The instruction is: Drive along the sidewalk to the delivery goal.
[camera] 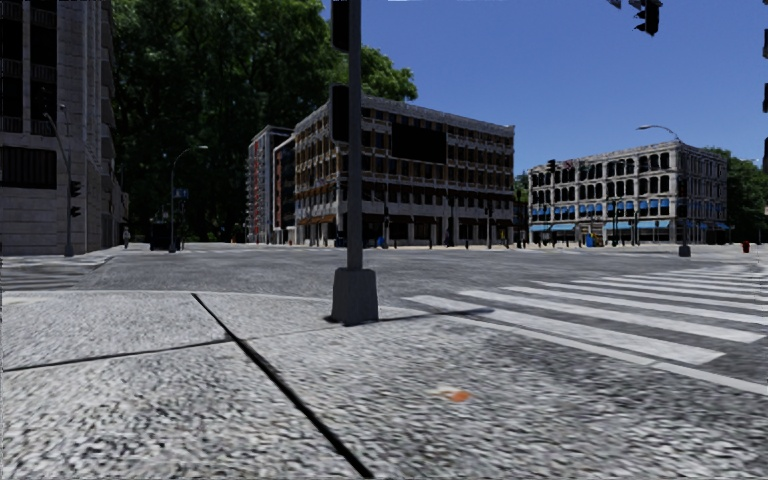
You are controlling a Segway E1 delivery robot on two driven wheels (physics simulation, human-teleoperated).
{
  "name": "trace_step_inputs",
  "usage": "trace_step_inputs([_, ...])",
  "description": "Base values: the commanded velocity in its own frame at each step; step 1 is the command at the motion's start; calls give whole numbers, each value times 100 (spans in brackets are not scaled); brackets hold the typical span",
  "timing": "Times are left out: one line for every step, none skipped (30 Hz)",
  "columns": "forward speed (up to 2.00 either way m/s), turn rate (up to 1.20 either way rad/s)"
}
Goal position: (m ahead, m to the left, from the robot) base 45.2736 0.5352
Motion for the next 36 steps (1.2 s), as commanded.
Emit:
trace_step_inputs([200, -64])
trace_step_inputs([200, -64])
trace_step_inputs([200, -64])
trace_step_inputs([200, -64])
trace_step_inputs([200, -64])
trace_step_inputs([200, -64])
trace_step_inputs([200, -64])
trace_step_inputs([200, -64])
trace_step_inputs([200, -64])
trace_step_inputs([200, -64])
trace_step_inputs([200, -64])
trace_step_inputs([200, -64])
trace_step_inputs([200, -64])
trace_step_inputs([200, -64])
trace_step_inputs([200, -64])
trace_step_inputs([200, -64])
trace_step_inputs([200, -64])
trace_step_inputs([200, -64])
trace_step_inputs([200, -62])
trace_step_inputs([200, -62])
trace_step_inputs([200, -61])
trace_step_inputs([200, -60])
trace_step_inputs([200, -59])
trace_step_inputs([200, -59])
trace_step_inputs([200, -59])
trace_step_inputs([193, -59])
trace_step_inputs([183, -59])
trace_step_inputs([179, -59])
trace_step_inputs([170, -59])
trace_step_inputs([170, -59])
trace_step_inputs([159, -59])
trace_step_inputs([147, -59])
trace_step_inputs([137, -59])
trace_step_inputs([135, -59])
trace_step_inputs([135, -59])
trace_step_inputs([133, -59])
